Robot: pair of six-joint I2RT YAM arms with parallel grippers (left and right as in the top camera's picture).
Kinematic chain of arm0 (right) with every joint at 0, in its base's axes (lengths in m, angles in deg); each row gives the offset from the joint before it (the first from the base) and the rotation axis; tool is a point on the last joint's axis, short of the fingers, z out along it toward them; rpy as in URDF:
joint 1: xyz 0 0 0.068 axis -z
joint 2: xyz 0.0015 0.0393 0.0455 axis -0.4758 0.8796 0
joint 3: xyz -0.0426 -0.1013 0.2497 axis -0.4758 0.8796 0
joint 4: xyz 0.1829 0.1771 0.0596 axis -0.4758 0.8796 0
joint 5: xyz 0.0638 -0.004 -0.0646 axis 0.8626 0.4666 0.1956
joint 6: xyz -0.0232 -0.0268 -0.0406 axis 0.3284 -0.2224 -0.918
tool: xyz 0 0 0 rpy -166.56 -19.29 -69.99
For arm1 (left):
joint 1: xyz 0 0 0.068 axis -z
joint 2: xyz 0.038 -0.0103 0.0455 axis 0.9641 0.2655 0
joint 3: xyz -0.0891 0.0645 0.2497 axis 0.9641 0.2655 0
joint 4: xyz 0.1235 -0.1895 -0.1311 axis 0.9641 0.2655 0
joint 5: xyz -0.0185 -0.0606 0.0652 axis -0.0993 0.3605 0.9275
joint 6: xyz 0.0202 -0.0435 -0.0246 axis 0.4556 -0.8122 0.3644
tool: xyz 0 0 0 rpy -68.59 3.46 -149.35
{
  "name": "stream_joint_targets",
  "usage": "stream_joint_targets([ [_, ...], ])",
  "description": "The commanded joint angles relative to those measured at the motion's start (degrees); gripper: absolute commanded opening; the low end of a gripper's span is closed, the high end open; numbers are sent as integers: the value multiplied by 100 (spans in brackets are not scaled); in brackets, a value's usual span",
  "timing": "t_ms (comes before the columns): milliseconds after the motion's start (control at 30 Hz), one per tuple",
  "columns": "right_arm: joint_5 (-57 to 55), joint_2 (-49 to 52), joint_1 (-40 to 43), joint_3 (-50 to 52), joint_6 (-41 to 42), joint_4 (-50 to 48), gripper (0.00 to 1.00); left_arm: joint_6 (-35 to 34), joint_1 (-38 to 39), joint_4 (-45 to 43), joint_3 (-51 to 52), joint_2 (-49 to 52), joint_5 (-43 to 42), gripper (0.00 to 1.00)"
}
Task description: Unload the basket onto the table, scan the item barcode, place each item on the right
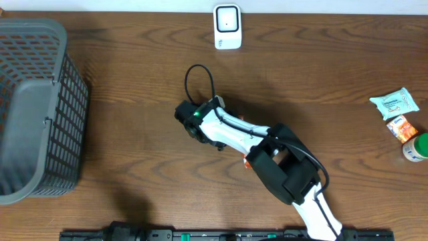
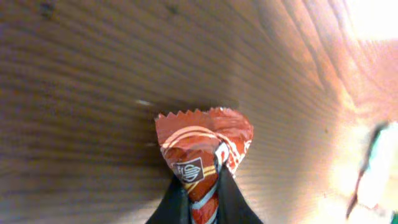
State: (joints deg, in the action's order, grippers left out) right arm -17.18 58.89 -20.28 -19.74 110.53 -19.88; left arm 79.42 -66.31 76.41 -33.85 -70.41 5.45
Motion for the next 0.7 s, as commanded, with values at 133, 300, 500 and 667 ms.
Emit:
stream_joint_targets([
  [133, 1790, 229, 50, -68, -466, 387, 1, -52, -22, -33, 4, -46, 35, 98],
  [300, 5180, -634, 306, -310, -2216, 409, 1, -52, -22, -31, 4, -46, 35, 98],
  [500, 8019, -977, 1154, -289, -3228, 400, 1, -52, -22, -31, 4, -46, 35, 98],
  [667, 9278, -605, 1725, -203, -4094, 334, 1, -55, -22, -31, 4, -46, 35, 98],
])
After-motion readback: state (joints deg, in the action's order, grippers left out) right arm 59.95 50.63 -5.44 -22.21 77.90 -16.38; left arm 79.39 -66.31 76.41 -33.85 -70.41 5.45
